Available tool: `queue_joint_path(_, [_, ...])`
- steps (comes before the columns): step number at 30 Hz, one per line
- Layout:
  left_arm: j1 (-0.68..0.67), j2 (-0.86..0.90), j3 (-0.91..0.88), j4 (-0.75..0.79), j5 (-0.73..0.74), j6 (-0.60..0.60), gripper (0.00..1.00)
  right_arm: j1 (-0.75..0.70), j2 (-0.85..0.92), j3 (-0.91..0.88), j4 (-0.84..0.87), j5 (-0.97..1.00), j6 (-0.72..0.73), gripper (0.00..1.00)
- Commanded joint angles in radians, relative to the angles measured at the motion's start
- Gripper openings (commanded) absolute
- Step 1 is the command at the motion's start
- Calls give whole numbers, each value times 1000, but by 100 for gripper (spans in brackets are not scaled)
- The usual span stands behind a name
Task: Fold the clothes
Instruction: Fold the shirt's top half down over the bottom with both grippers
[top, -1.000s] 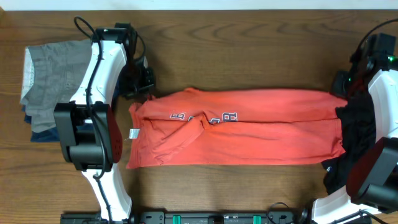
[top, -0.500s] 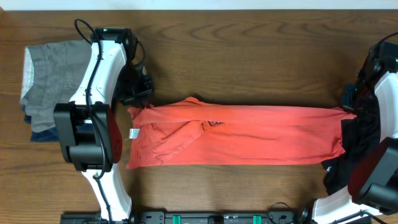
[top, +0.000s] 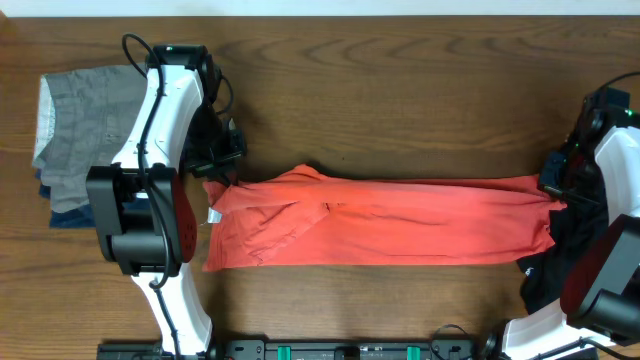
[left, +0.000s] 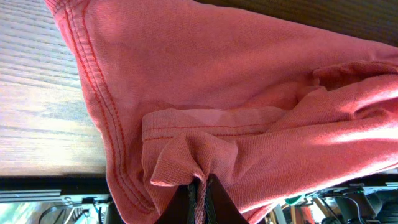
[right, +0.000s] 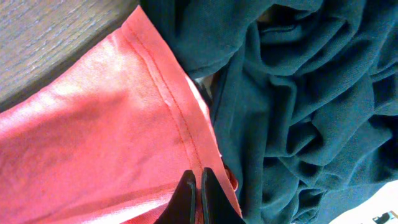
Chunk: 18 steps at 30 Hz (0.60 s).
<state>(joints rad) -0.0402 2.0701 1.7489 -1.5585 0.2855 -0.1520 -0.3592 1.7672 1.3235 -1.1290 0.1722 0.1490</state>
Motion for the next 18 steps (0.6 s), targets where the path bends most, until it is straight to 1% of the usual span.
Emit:
queue_joint_path(1, [2,-25,-35,7,-18,21,6,-8,3,-5,2,22,11,1])
queue_joint_path(12, [2,-25,-203,61,-40,20,6,-8,3,-5,-1,23,11,1])
queue_joint_path(13, [2,-25,-220,61,-39,20,9,-8,3,-5,0,23,11,2])
queue_joint_path(14, [2,-25,-231,60,-39,20,17,-8,3,-5,0,23,11,2])
queue_joint_path(15, [2,-25,-243,54,-39,20,29,-8,3,-5,0,23,11,3])
queue_joint_path(16, [2,-25,-250,47,-39,20,32,-8,3,-5,0,23,11,4])
queue_joint_path(18, [2,-25,-255,27,-39,20,33,-8,3,-5,-1,23,11,9])
